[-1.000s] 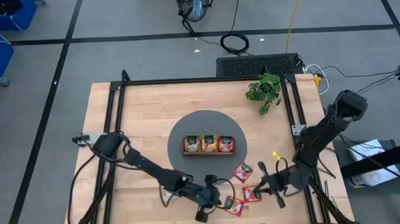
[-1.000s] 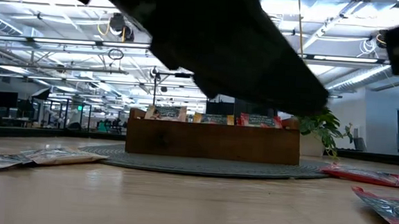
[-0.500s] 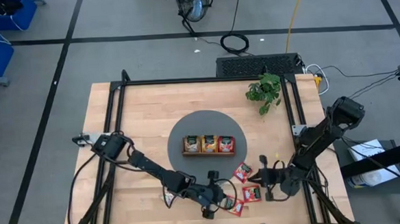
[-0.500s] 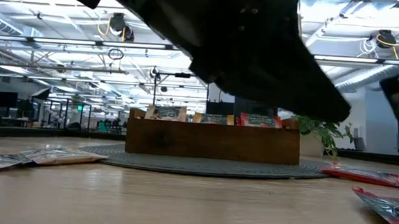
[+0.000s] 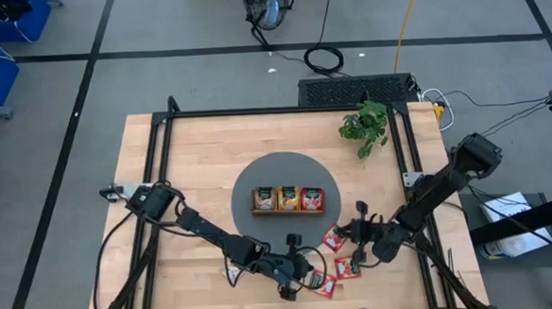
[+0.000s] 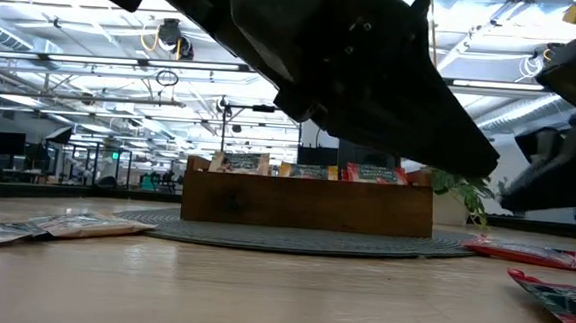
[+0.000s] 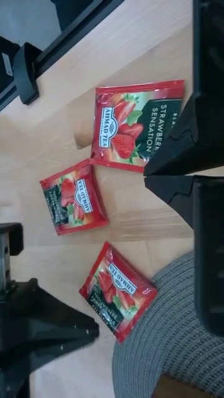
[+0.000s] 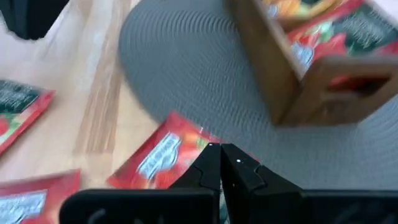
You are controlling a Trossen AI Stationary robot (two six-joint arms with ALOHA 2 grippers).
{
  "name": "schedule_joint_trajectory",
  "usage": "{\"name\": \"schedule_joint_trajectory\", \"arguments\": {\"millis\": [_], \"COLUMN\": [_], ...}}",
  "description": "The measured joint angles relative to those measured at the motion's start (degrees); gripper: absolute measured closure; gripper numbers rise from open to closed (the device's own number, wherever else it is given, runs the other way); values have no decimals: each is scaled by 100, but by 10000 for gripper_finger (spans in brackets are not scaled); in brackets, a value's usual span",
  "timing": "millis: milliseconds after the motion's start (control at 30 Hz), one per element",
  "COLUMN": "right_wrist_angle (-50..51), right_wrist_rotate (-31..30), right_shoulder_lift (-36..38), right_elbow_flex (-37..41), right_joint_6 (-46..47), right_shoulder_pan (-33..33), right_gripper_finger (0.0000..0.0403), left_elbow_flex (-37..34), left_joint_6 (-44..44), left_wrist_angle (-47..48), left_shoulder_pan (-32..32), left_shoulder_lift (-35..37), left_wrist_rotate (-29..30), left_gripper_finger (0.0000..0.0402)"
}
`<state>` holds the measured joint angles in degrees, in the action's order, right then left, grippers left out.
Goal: Pick & Place Tea
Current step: Put the red tea bag into the right section of the wooden organizer
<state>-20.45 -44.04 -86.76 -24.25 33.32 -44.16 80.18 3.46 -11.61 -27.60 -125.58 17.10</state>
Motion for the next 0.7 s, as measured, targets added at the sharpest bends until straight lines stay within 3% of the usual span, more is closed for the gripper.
{"name": "schedule_joint_trajectory", "arguments": {"millis": [167, 400, 700], "right_wrist_angle": [672, 755, -165], "right_wrist_rotate": [111, 848, 1016], "right_shoulder_lift": [260, 82, -443], "right_elbow_flex": [0, 0, -2], "right_joint_6": [629, 767, 198], "right_shoulder_pan": [-5, 32, 306], "right_gripper_finger": [403, 403, 403], "left_elbow_flex": [0, -3, -3], "left_joint_6": [-81, -81, -76], "left_wrist_angle": [150, 217, 200], "left_shoulder_pan": [-78, -102, -93], "left_shoulder_lift": [0, 0, 0], "left_wrist_rotate": [4, 176, 292], "left_gripper_finger": [392, 392, 392]}}
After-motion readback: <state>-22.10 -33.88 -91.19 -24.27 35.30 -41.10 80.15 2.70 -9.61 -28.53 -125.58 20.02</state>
